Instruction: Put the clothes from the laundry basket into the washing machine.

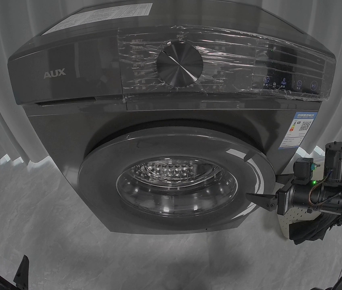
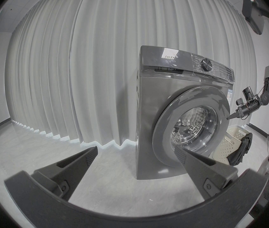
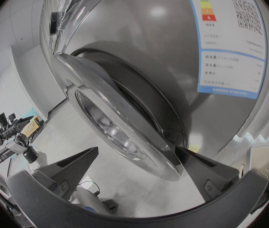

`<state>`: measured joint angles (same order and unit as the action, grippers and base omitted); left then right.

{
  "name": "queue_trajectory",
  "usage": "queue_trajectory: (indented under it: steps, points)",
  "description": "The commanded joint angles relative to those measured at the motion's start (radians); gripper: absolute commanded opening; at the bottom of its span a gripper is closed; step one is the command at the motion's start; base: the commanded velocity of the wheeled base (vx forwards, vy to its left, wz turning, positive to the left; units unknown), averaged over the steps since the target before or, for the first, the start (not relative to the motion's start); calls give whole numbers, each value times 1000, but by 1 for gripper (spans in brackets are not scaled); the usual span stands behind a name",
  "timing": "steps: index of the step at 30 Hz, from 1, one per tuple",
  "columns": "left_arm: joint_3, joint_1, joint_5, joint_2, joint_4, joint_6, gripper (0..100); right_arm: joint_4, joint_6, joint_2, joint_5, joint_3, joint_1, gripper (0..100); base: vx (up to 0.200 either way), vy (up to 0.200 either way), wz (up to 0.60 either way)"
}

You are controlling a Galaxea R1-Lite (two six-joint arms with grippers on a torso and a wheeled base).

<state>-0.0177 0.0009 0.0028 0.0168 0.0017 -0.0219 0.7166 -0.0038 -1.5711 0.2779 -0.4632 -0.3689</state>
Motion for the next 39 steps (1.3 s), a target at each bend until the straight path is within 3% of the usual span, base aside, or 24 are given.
queue_trajectory:
  steps: [1, 9, 14, 19, 26, 31, 39]
  points:
    - [16, 1, 0, -17, 0, -1, 100, 0, -1, 5, -2, 21, -5, 100, 0, 0, 0]
    - [16, 1, 0, -17, 0, 0, 100, -6, -8, 94, -2, 98, -2, 100, 0, 0, 0]
    - [16, 1, 0, -17, 0, -3, 100, 1, -7, 83, -3, 72, 15, 100, -160, 0, 0]
    - [16, 1, 0, -17, 0, -1, 100, 3, -1, 14, -39, 11, 12, 100, -200, 0, 0]
    - [16, 1, 0, -17, 0, -1, 100, 21, 2, -20, -29, -3, -2, 100, 0, 0, 0]
    - [16, 1, 0, -17, 0, -1, 100, 21, 1, 0, -8, 34, -2, 100, 0, 0, 0]
    - [16, 1, 0, -17, 0, 2, 100, 7, -5, 134, -8, 123, 4, 100, 0, 0, 0]
